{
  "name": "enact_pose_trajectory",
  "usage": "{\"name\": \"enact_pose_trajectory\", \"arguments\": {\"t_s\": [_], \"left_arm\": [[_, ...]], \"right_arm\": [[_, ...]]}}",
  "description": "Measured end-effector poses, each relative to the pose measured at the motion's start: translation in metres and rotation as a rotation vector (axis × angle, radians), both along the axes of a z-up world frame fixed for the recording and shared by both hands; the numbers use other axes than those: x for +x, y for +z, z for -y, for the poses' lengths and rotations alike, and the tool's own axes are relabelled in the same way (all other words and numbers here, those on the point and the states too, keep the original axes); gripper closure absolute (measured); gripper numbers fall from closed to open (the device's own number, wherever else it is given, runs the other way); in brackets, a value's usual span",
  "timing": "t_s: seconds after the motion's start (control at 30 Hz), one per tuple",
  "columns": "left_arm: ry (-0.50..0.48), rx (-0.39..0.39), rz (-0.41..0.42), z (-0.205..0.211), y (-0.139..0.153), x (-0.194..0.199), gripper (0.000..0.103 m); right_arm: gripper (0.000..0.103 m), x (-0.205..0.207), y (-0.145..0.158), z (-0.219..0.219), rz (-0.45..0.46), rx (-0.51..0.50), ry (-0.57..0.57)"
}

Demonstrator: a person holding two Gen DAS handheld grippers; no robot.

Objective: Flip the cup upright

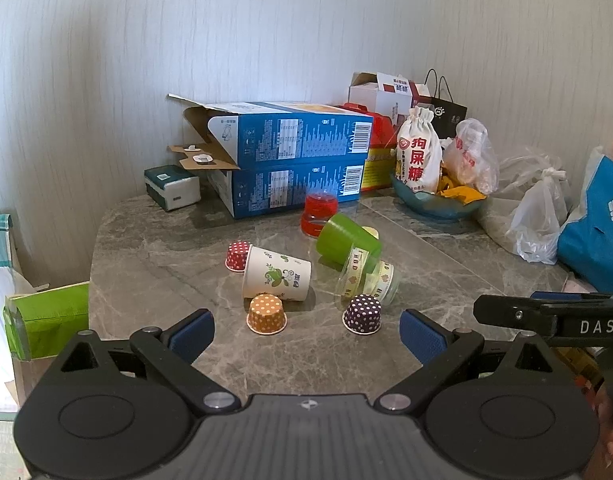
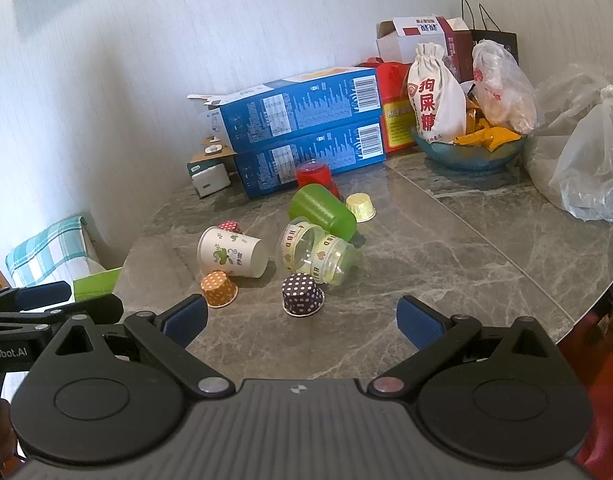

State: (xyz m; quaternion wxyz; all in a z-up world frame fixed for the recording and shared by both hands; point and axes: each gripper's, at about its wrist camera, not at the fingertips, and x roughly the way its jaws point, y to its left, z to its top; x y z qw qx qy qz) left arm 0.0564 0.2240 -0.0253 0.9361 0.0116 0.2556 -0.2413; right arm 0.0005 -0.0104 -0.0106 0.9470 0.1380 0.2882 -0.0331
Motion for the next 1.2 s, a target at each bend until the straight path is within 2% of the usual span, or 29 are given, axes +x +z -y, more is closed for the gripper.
{"name": "enact_pose_trajectory", "arguments": {"t_s": [0.43, 0.7, 0.9, 1.07, 1.2], "left_arm": [[0.002, 0.0, -0.004, 0.0, -0.002, 0.002, 0.003], [0.022, 0.044, 0.005, 0.005, -0.011, 0.011, 0.003], [-0.004, 0.032, -0.004, 0.009, -0.02, 0.021, 0.001], [-0.011, 0.036, -0.034, 0.01, -0.028, 0.037, 0.0], [0.007, 0.022, -0.044, 0.001, -0.03, 0.05, 0.0]], "right_arm": [[0.001, 0.003, -0.004, -0.002, -0.007, -0.001, 0.012], [0.001, 0.009, -0.009, 0.0, -0.014, 0.01, 0.02], [0.001, 0.022, -0.014, 0.0, -0.022, -0.016, 0.023], [0.001, 0.047, -0.015, 0.006, -0.044, -0.009, 0.072], [0.001, 0.099, -0.001, 0.013, -0.081, -0.088, 0.173]]}}
